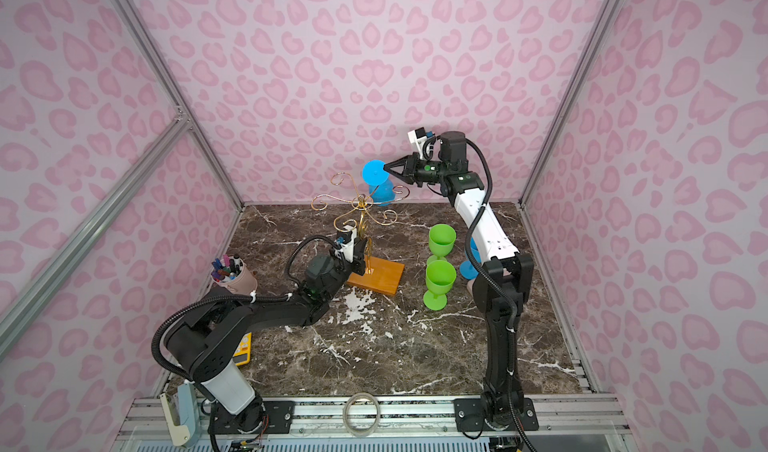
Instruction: Take the wine glass off the wine glass rack
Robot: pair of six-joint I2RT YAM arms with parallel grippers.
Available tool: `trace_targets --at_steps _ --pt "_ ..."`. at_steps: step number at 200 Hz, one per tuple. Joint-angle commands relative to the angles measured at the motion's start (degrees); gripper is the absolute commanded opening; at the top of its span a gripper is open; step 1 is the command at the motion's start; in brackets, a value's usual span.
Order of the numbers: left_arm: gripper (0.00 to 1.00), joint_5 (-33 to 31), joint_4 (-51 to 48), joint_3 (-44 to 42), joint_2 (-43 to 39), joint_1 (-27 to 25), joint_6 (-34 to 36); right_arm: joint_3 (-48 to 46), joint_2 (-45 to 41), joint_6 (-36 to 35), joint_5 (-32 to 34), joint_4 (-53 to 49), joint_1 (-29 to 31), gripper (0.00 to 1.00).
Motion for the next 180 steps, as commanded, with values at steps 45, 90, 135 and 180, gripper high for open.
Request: trace_targets --at_steps 45,90,135,180 --pt "0.03 0.3 -2.87 0.45 -0.24 -0.03 -1.41 0.45 0.01 -3.98 -1.13 -4.09 0.83 0.0" --pt "0.03 0.28 -2.9 0.33 -0.41 -0.04 -1.4 -0.68 -0.9 -3.62 -0.74 -3.09 1.5 0.0" --pt "0.03 0.24 -3.13 0.24 -0.68 -0.01 -1.4 0.97 0.56 -1.41 -1.03 -1.19 2.54 0.0" --pt "0.03 0.24 -3.3 0.28 -0.59 -0.04 -1.58 3.81 2.65 2.88 -0.61 2.72 3.12 0.0"
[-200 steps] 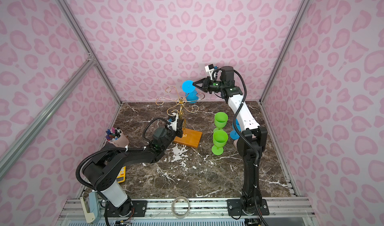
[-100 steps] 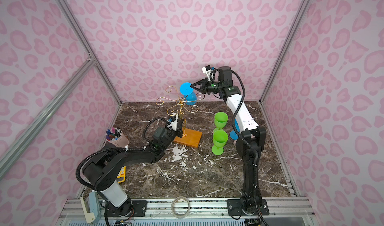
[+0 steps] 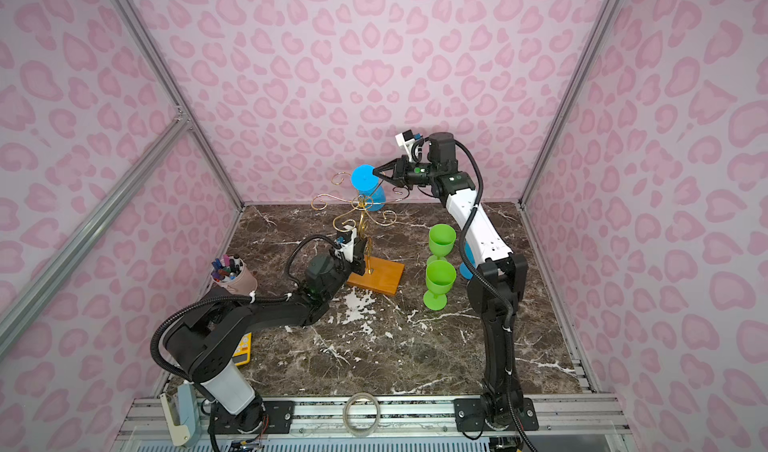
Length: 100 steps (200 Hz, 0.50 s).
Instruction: Take the wine glass off the wine glass rack
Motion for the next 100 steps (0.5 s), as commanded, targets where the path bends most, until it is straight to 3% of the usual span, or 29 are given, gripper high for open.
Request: trace_targets --at_steps 1,100 --pt "0.03 0.31 -2.63 0.26 -0.26 -0.04 -1.4 1.76 1.64 3.1 -0.47 4.73 0.19 0.0" --pt "0.03 0.32 -3.41 0.81 -0.44 -0.01 -1.15 8.02 7.85 11.91 0.77 13.72 0.18 0.0"
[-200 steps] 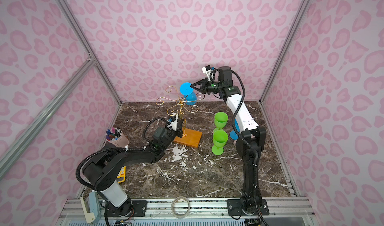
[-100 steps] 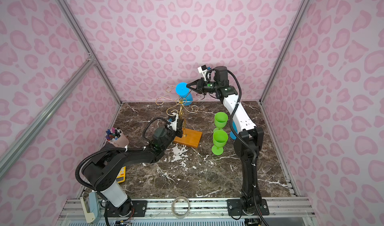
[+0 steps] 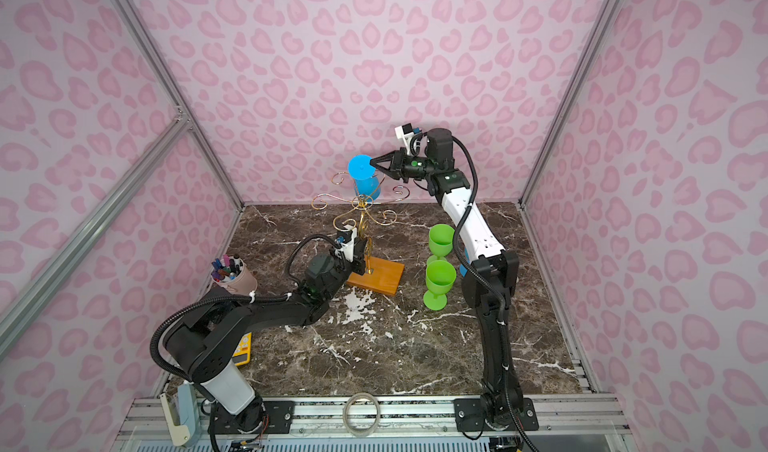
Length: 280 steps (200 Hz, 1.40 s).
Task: Take the wine glass off the wine glass rack
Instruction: 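Carry the blue glass away from the rack with the right gripper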
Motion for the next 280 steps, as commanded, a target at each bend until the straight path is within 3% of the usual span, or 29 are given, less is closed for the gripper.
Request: trace_targets --at_steps 1,71,112,166,171,183,241,280 --pt "0.03 0.3 -2.63 0.48 -0.37 -0.03 -1.12 1.36 2.27 4.01 0.09 6.09 -0.17 0.0" --pt "0.04 0.66 -4.27 0.88 -1.27 0.01 -0.46 3.93 4.34 6.91 2.94 9.65 -1.62 0.0" --pt "0.12 0.99 -5.59 1.28 -1.27 -0.03 -0.15 3.77 4.19 7.43 3.17 10.25 -2.76 0.0" --pt "0.35 1.32 -6.76 1.28 -1.69 -0.04 0.11 1.57 2.88 6.59 3.28 10.31 -3.64 0.0" --pt "0.43 1.43 -6.72 1.28 -1.71 0.0 0.03 1.38 2.65 6.5 3.25 10.34 -3.65 0.0" --pt "0.53 1.73 -6.76 1.41 -1.71 -0.04 0.11 1.04 2.2 6.02 3.24 10.08 -3.71 0.0" --pt "0.8 2.31 -6.85 0.97 -2.41 -0.04 0.11 -3.14 -1.4 4.96 3.14 10.66 -4.93 0.0" --pt "0.89 1.85 -6.77 0.06 -3.2 -0.08 0.29 -6.83 -4.07 3.62 3.21 10.7 -5.84 0.0"
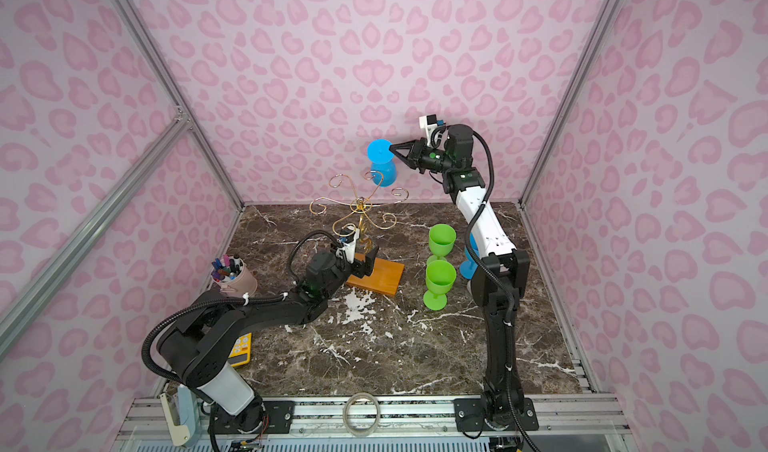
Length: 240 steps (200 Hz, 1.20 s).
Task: Take the wine glass off the wine glass rack
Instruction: 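Carry the blue glass away from the rack with the right gripper, then release the gold stem and raise the left while the right holds the glass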
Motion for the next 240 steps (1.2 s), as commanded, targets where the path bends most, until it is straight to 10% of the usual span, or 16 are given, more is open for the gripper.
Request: trace_targets --at_steps 1,143,240 --pt "0.89 -0.14 0.95 -0.58 -1.04 -0.06 0.24 -2.07 -1.27 -1.74 -0.2 1.77 -0.47 0.0" --pt "0.97 0.15 -1.65 -7.88 -11.02 -0.04 -0.71 -12.42 -11.73 -12.31 1.67 -6.09 -3.35 0.0" --pt "0.97 -0.79 -16.38 -16.41 -37.32 0.01 -4.61 -20.44 -23.21 -21.16 5.66 -12.43 -4.92 0.0"
